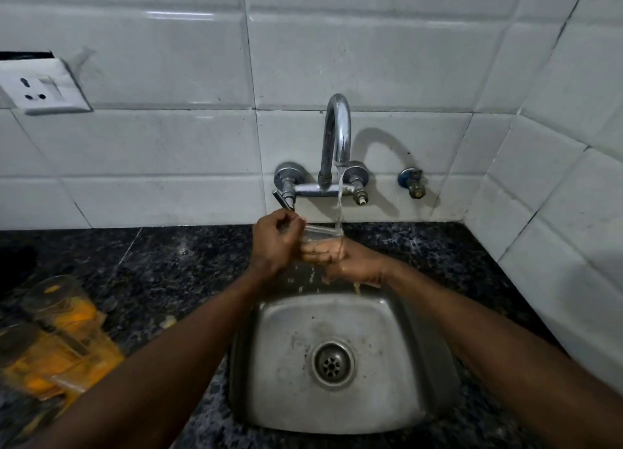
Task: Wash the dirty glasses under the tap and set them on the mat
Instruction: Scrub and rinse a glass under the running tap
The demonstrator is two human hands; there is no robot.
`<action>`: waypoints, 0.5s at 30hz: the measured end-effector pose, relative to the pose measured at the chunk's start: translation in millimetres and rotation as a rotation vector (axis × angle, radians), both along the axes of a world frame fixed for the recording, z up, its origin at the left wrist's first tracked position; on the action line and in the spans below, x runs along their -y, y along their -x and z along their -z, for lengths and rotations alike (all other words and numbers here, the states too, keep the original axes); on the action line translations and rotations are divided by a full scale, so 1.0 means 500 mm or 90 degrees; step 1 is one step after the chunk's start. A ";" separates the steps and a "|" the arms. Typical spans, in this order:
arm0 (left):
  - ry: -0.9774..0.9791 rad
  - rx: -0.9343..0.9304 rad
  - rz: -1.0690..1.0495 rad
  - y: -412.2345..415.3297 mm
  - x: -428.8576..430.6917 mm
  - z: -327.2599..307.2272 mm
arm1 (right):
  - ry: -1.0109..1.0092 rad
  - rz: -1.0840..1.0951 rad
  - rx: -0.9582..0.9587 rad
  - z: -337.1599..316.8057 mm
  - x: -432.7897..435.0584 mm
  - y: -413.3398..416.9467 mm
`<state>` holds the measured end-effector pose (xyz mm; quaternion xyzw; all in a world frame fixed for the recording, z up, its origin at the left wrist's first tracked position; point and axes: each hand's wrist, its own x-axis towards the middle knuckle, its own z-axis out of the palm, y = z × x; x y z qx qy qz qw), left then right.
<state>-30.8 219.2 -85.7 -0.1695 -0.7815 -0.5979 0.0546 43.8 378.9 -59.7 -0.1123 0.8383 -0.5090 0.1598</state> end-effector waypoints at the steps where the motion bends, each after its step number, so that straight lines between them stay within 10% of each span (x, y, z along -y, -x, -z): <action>1: 0.049 0.096 -0.034 0.011 -0.004 -0.004 | -0.038 -0.009 -0.041 0.010 0.006 0.001; 4: 0.124 0.275 -0.043 0.018 -0.008 -0.009 | -0.145 -0.010 -0.072 0.022 0.001 0.001; 9: 0.030 -0.009 0.020 -0.008 0.001 0.000 | 0.033 0.075 0.003 0.014 -0.003 0.003; 13: 0.215 0.288 -0.001 0.014 -0.008 -0.037 | -0.050 0.043 -0.077 0.022 0.003 -0.004; 15: 0.091 0.268 0.027 0.010 -0.010 -0.040 | -0.030 0.053 -0.103 0.021 -0.002 -0.002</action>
